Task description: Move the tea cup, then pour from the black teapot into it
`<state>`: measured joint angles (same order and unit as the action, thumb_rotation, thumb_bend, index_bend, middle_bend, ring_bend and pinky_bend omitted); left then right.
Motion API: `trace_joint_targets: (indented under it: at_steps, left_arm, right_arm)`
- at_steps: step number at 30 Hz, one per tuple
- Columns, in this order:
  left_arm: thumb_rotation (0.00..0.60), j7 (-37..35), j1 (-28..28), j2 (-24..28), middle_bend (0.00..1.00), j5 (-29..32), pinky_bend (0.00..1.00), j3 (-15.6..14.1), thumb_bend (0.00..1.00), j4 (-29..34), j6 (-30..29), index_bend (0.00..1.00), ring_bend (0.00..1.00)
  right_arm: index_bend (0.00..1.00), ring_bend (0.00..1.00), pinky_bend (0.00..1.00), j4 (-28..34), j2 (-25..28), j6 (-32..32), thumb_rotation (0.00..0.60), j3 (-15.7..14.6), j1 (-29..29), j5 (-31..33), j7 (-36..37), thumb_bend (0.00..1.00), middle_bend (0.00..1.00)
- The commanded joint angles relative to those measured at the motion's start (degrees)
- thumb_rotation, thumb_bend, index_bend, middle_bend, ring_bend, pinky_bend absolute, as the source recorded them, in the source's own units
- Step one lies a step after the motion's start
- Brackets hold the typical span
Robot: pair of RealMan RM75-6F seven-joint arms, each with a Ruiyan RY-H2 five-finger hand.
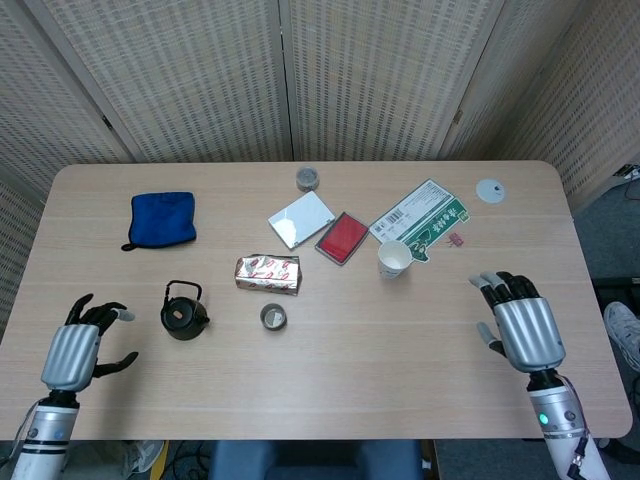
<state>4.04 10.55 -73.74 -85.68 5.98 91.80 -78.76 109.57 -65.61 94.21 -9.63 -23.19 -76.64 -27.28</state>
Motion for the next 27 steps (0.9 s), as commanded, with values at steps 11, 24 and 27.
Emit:
trace_joint_targets:
  at_steps: [11, 24, 27]
  left_arm:
    - [0.482, -6.59, 15.01, -0.4, 0.3, 2.67, 0.07, 3.7, 0.16, -5.29, 19.21, 0.29, 0.28]
    - [0.068, -6.68, 23.82, -4.85, 0.3, 11.43, 0.07, 5.66, 0.16, -14.86, 31.21, 0.32, 0.27]
    - [0.052, -5.33, 24.99, -6.15, 0.3, 13.09, 0.07, 5.46, 0.15, -17.88, 32.65, 0.35, 0.27]
  right_arm:
    - [0.24, 0.18, 0.25, -0.94, 2.96, 1.44, 0.6, 2.82, 7.19, -1.96, 3.7, 0.25, 0.24]
    - [0.24, 0.18, 0.25, -1.57, 3.59, -0.94, 0.6, 5.82, 10.21, -3.36, 4.69, 0.25, 0.24]
    - [0.24, 0.18, 0.25, -1.68, 3.72, -1.48, 0.6, 6.35, 10.79, -3.54, 4.95, 0.25, 0.24]
